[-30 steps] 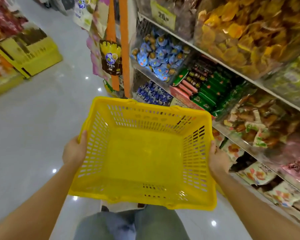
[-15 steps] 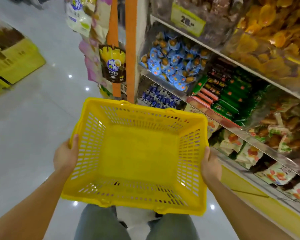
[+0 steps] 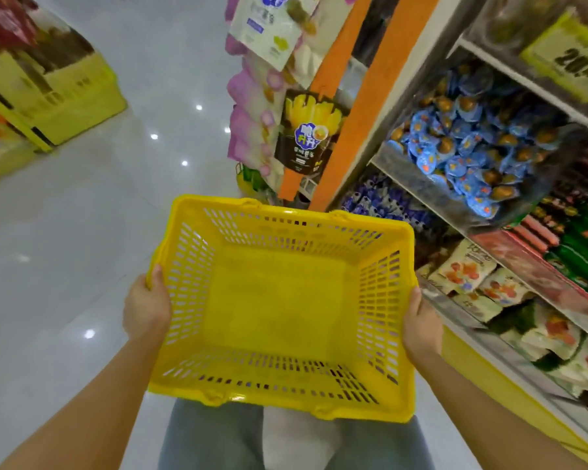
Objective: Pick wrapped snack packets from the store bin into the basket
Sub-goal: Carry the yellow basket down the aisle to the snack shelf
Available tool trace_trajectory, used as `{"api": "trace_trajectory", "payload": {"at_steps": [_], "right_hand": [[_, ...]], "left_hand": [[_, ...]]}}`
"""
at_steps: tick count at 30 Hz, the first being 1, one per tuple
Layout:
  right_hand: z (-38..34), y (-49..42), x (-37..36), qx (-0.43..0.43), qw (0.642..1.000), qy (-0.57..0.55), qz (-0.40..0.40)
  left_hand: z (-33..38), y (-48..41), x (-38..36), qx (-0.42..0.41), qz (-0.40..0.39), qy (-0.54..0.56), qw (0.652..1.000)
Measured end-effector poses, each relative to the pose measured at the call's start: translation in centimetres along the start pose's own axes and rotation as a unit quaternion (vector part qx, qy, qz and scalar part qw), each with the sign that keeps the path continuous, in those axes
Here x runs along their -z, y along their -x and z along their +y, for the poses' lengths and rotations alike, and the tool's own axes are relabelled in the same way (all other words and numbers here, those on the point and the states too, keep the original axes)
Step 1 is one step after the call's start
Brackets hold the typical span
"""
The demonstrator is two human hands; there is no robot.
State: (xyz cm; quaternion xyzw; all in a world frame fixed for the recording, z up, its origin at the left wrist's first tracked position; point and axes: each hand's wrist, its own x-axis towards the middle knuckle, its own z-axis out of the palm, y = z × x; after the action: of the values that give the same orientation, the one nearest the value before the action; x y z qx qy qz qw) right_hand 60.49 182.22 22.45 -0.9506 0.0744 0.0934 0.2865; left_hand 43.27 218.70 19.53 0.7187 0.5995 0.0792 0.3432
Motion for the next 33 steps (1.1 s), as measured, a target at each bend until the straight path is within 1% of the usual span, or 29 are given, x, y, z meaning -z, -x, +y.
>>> {"api": "trace_trajectory", "payload": {"at_steps": [3,9,18,20,24,28,33], "right_hand": [[-0.1,-2.4,-2.7,0.028,0.999,0.015,-0.016],[3.6,-7.5,-10.1,0.074,0.997,0.028,-0.022],[10.3,-13.4,-22.3,0.093,0.992,0.064,-0.061],[11.8,-14.3,-24.5,0.099,0.99,0.07,-0.066],[15.2,-15.9,-28.0,0.102,0.988,0.085,-0.073],[18.5,-16.5,-30.4,0.093,0.988,0.092,-0.08],[21.5,-16.8,-32.1,0.095,0.988,0.092,-0.073]], "left_hand": [[-2.0,-0.9,-2.8,0.026,0.025,0.019,0.999],[-7.0,-2.8,-9.8,0.025,0.04,0.049,0.998],[-15.7,-6.5,-20.7,0.035,0.063,0.041,0.997],[-17.2,-7.4,-22.8,0.028,0.052,0.033,0.998],[-19.9,-8.5,-26.5,-0.01,-0.003,0.012,1.0],[-22.0,-8.6,-29.7,-0.031,-0.005,0.005,0.999],[-23.4,-8.1,-32.3,-0.031,0.004,-0.011,0.999]]}}
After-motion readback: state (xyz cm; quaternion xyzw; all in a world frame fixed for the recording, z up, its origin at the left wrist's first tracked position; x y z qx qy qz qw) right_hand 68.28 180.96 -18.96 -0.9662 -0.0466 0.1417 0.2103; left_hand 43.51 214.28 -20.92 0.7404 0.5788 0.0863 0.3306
